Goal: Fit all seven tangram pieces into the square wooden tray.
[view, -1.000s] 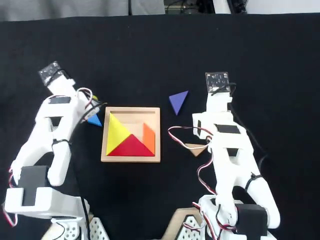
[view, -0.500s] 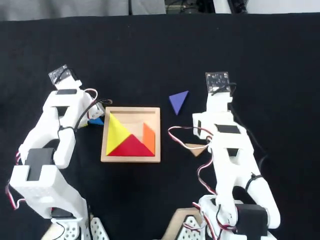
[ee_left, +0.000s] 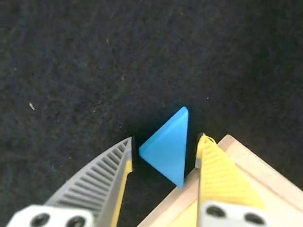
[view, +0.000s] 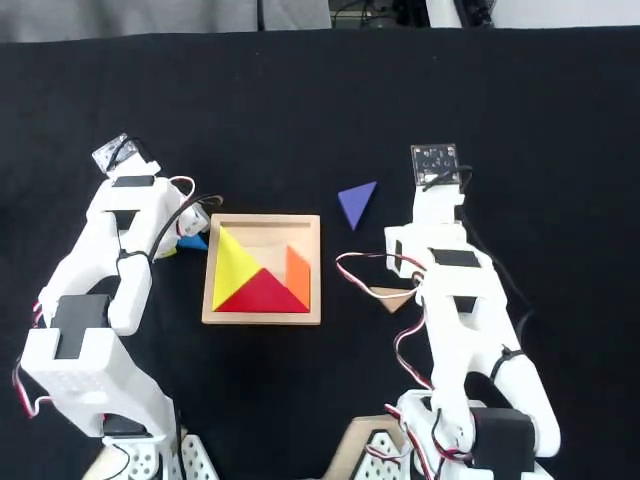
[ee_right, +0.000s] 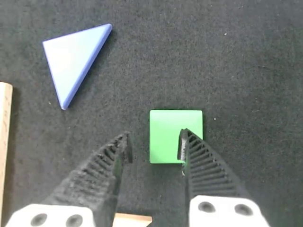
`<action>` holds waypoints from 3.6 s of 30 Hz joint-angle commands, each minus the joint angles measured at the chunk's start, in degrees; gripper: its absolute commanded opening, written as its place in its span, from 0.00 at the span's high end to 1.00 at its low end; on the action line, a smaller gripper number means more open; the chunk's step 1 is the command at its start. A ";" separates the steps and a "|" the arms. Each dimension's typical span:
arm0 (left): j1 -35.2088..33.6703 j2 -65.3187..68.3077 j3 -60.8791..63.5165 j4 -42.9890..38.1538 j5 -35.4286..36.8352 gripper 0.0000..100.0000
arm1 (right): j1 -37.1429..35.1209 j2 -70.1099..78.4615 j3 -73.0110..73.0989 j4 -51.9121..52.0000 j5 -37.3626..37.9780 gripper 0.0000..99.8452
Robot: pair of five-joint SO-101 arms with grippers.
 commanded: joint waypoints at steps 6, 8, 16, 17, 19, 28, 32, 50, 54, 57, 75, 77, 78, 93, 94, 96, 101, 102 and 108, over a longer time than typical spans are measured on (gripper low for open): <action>-0.40 -0.09 -2.68 0.53 5.45 0.82 | -0.79 -2.07 -0.13 -0.79 0.00 0.83; -0.40 -0.09 -2.68 0.44 5.45 0.86 | -0.79 -2.07 -0.13 -0.79 0.00 0.83; -0.04 -1.58 -4.26 4.48 5.54 0.87 | -0.79 -2.07 -0.13 -0.79 0.00 0.83; 0.04 -2.81 -5.32 6.51 5.54 0.87 | -0.79 -2.07 -0.13 -0.79 0.00 0.83; 0.75 -5.89 -7.16 9.93 5.54 0.88 | -0.79 -2.07 -0.13 -0.79 0.00 0.83; 16.48 -15.91 -7.60 18.02 23.30 0.88 | -0.79 -2.15 -0.22 -0.79 0.00 0.83; 20.09 -15.91 -7.60 16.35 26.90 0.87 | -0.79 -2.33 -0.22 -0.79 0.00 0.83; 18.77 -1.76 -8.92 8.79 46.86 0.88 | -0.79 -2.42 -0.13 -0.70 0.00 0.83; 18.77 -1.85 -9.54 8.26 49.32 0.87 | -0.79 -2.42 -0.13 -0.70 0.00 0.83; 18.77 -1.41 -10.77 8.35 49.58 0.87 | -0.79 -2.42 -0.13 -0.70 0.00 0.83; 18.68 -1.32 -12.18 8.35 47.03 0.87 | -0.79 -2.42 -0.13 -0.70 0.00 0.83; 18.68 -1.32 -12.18 8.44 46.77 0.81 | -0.79 -2.42 -0.13 -0.62 0.00 0.83; 18.68 -1.32 -12.18 8.62 47.03 0.77 | -0.79 -2.42 -0.13 -0.62 0.00 0.83; 22.29 -1.05 -15.08 11.16 48.53 0.60 | -0.79 -2.42 -0.13 -0.62 0.00 0.83; 23.25 -0.26 -15.08 9.85 47.38 0.60 | -0.79 -2.42 -0.13 -0.62 0.00 0.83; 24.40 1.67 -15.08 6.86 46.68 0.60 | -0.79 -2.42 -0.13 -0.62 0.00 0.83; 24.48 5.89 -15.34 3.69 46.42 0.60 | -0.70 -2.42 -0.13 -0.62 0.00 0.83; 24.48 5.98 -15.78 4.66 46.51 0.60 | -0.70 -2.42 -0.13 -0.62 0.00 0.83; 23.25 6.77 -20.18 9.76 46.68 0.60 | -0.79 -2.42 -0.13 -0.62 0.00 0.83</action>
